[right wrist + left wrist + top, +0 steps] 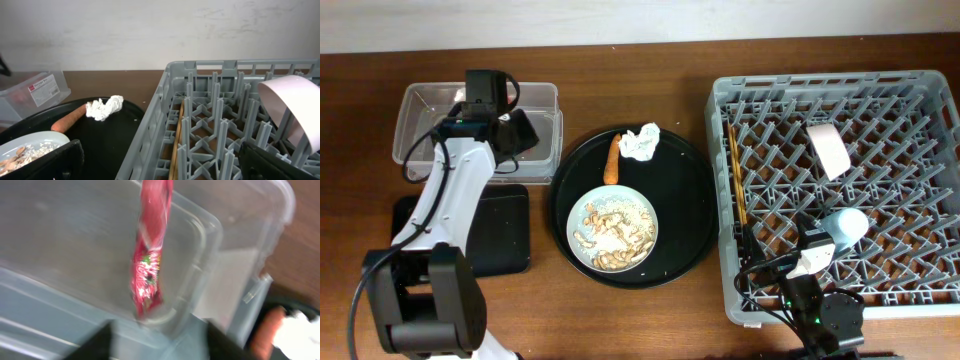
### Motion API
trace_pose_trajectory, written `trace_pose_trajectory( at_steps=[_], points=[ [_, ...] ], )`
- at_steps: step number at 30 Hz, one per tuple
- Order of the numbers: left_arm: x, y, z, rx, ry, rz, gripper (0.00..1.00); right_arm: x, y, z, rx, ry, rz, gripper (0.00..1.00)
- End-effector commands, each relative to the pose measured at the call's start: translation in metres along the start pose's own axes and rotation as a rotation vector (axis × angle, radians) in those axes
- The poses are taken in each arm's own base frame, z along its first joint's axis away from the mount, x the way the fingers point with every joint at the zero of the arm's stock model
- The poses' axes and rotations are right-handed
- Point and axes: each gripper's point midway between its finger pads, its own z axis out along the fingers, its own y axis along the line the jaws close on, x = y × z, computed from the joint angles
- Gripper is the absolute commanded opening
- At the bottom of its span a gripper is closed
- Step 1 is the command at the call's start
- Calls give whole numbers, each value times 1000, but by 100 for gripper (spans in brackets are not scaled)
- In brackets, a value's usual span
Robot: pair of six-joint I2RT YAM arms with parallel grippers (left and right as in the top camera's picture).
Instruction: Sort waste into correct bins and load items into the dishwasher rack
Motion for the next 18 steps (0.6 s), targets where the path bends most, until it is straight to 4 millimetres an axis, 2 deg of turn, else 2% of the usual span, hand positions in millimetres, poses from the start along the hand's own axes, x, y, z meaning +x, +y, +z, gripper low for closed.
trace_pose_trajectory(
  at_steps=[1,4,5,8,11,13,15,18],
  points=[
    [20,-45,-11,196,74,47,91,2,0,0,-6,-2,7,98],
    [42,-81,-19,248,82,226,89,2,0,0,-6,-3,7,98],
    [50,-90,-18,251,86,276,83,2,0,0,-6,-3,7,98],
    [72,-113,-13,213,72,434,81,2,0,0,-6,-2,7,98],
    [102,-147,10,164,30,655,81,2,0,0,-6,-3,7,98],
    [116,-161,27,164,22,734,81,2,0,0,-6,-2,7,98],
    [128,-173,48,169,14,757,80,2,0,0,-6,-2,7,98],
    [131,-186,69,193,-19,759,80,2,0,0,-6,-2,7,98]
  ],
)
